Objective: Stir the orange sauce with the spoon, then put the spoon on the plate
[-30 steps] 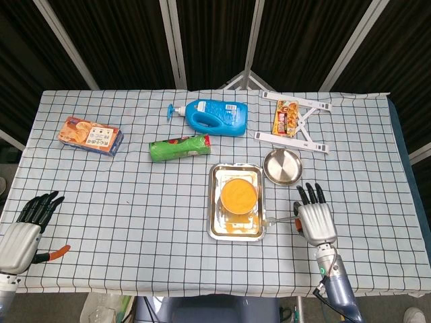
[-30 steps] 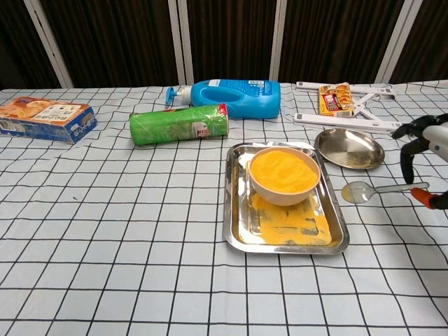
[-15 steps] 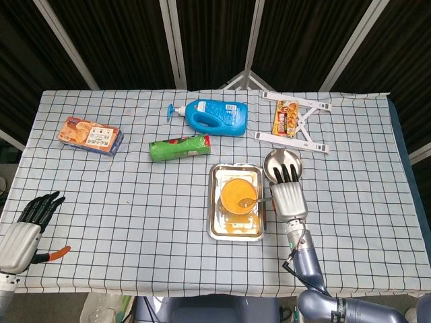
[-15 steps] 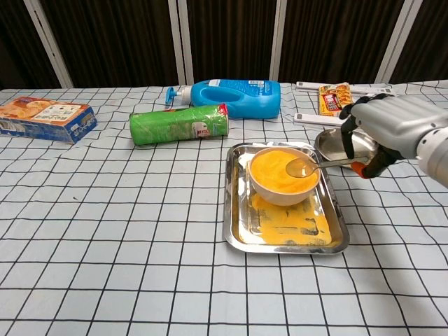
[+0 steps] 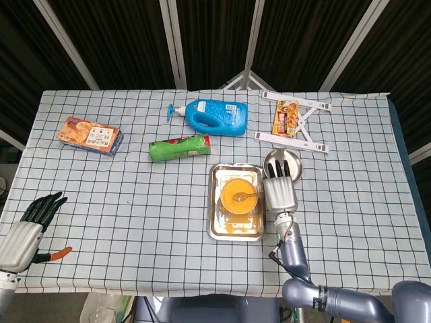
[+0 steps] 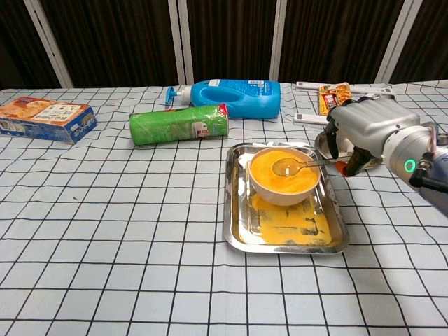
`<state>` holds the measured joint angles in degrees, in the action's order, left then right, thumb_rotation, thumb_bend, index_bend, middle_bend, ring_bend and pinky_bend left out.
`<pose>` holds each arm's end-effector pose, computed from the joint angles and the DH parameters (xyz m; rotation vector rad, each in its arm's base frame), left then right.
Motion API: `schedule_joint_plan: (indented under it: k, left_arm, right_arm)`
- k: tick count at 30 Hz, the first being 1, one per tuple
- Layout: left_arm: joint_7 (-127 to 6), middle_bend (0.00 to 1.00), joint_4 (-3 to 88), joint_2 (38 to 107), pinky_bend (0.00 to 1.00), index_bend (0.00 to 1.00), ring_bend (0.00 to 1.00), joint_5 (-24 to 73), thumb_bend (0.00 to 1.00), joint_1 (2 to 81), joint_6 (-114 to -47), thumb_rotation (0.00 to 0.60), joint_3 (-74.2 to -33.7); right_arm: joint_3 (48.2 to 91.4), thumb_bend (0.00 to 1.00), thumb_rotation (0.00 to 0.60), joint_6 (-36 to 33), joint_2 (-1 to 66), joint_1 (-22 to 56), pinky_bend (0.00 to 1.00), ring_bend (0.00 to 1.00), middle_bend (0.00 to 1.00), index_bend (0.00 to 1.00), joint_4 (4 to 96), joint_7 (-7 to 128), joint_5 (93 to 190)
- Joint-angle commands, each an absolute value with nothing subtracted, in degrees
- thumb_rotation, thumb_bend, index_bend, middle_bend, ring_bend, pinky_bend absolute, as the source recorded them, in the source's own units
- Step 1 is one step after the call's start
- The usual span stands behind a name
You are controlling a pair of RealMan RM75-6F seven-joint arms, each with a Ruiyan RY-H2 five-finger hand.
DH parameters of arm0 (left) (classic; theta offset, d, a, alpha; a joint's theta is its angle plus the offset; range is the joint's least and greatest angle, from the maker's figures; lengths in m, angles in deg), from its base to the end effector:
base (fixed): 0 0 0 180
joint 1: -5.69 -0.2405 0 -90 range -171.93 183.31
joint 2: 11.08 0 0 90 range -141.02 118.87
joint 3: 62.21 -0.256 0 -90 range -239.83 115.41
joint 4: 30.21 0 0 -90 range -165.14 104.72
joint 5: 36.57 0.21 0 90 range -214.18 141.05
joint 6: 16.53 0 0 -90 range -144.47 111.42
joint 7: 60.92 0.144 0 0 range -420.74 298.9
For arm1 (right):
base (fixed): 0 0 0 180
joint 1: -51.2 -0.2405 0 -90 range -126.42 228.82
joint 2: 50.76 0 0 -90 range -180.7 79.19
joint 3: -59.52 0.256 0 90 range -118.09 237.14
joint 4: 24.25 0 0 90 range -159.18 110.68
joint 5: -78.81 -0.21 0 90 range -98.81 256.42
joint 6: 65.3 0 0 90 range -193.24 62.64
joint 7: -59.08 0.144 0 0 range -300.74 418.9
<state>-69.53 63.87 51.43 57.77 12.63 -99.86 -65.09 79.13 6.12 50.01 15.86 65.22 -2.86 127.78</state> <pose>-0.2923 0.1677 0.1402 -1.5506 -1.0485 -1.0232 -0.1419 -0.3244 -0.0266 1.6036 -0.7715 0.5909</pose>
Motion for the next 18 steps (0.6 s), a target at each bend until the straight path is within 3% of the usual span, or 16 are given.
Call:
schedule_joint_plan:
  k: [1, 9, 18]
  left_arm:
    - [-69.59, 0.00, 63.90, 51.40, 0.00, 0.00, 0.00, 57.80, 0.00, 12.65, -99.87, 0.600, -65.11]
    - [-69.66, 0.00, 63.96, 51.33, 0.00, 0.00, 0.00, 57.83, 0.00, 12.68, -99.87, 0.600, -65.18]
    - [-69.48, 0.00, 64.00, 51.40, 0.00, 0.00, 0.00, 57.83, 0.00, 12.67, -99.96, 0.600, -65.22]
  right_arm:
    - [78.88, 0.45, 0.600, 6.61, 50.36, 15.18, 0.00, 0.00, 0.15, 0.57, 64.84, -3.31, 127.39]
    - [78.02, 0.45, 0.600, 8.07, 50.32, 14.26, 0.00, 0.00, 0.15, 0.31, 65.33, -3.92, 126.83]
    - [76.48, 0.45, 0.600, 9.59, 49.02, 14.50, 0.00, 0.00, 0.15, 0.30, 67.35, -4.01, 125.17]
